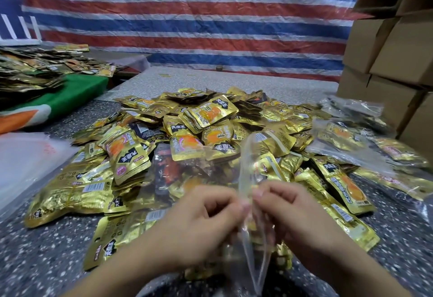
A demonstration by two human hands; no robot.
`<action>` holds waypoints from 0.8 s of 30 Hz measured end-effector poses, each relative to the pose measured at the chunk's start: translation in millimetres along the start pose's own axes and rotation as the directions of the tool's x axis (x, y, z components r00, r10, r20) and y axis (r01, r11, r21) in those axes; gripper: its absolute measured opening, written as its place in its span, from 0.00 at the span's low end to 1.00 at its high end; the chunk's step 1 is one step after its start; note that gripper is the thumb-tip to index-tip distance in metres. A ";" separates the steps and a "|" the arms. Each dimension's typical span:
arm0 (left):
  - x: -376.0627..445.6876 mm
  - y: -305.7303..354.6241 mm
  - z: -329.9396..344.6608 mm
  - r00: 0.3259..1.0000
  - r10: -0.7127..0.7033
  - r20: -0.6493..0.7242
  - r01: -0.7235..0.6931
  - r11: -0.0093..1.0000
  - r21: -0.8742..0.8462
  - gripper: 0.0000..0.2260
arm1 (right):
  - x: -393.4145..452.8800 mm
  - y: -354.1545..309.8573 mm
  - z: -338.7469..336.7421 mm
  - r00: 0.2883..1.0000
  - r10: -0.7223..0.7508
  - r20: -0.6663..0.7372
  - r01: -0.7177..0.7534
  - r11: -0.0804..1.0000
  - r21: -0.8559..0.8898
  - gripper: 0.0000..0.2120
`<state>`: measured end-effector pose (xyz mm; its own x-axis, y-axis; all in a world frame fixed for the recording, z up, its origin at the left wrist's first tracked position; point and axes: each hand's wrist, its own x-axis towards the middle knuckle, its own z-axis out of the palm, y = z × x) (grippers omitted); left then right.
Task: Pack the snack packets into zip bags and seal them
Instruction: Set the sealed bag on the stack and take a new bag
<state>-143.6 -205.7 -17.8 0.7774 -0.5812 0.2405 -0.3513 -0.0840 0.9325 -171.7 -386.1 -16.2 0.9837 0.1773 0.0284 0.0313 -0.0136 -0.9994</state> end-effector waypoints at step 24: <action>-36.1 37.9 -14.3 0.958 0.280 0.052 -0.211 0.574 0.792 0.30 | 3.3 -9.4 9.2 0.964 -0.060 -0.257 0.058 0.998 -0.013 0.17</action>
<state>-177.6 -176.3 12.7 0.6197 -0.6225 0.4781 -0.7782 -0.5666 0.2709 -170.3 -376.3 -6.9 0.9924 -0.0813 0.0919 0.0909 -0.0162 -0.9957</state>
